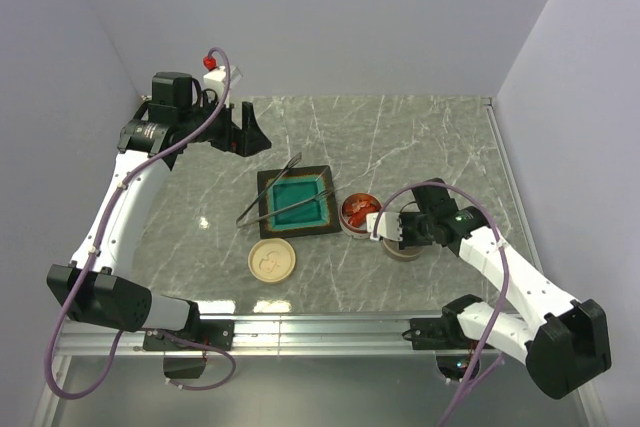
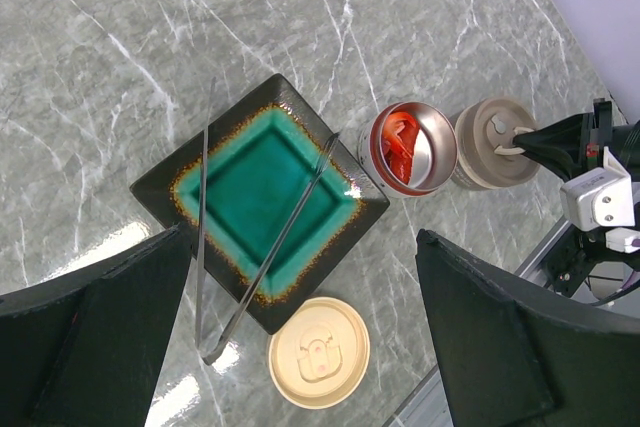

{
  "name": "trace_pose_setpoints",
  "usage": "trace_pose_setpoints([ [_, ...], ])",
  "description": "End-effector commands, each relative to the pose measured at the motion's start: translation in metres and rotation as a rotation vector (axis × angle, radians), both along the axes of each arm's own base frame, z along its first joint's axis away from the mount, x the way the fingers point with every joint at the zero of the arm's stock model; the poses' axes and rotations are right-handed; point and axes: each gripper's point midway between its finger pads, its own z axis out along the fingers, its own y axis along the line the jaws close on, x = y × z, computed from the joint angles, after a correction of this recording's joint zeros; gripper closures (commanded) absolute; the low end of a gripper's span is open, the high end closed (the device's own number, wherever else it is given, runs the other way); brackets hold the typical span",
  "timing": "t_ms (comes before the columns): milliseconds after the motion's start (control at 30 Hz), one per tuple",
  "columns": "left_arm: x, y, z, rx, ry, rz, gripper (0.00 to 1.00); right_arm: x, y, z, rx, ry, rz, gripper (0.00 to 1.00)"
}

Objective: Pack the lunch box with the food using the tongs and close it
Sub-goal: Put the lid back on the lunch box

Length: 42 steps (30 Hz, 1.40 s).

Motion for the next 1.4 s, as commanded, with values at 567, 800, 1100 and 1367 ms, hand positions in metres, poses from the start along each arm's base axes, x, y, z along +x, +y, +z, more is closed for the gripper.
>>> trace_pose_setpoints([
  [567,-0.003,-0.002,0.007,-0.013,-0.047,-0.035,0.01,-0.003,0.007,-0.01,0.001,0.062,0.007,1.0],
  [800,-0.004,-0.001,0.007,-0.014,-0.047,-0.035,0.01,-0.013,0.011,-0.016,0.002,0.186,0.015,1.0],
  [1100,-0.007,-0.001,0.005,-0.016,-0.043,-0.037,0.01,-0.024,0.012,-0.026,0.045,0.35,-0.035,1.0],
  [1367,-0.008,-0.001,0.003,-0.019,-0.036,-0.034,0.01,-0.022,0.004,-0.035,0.095,0.41,-0.273,1.0],
])
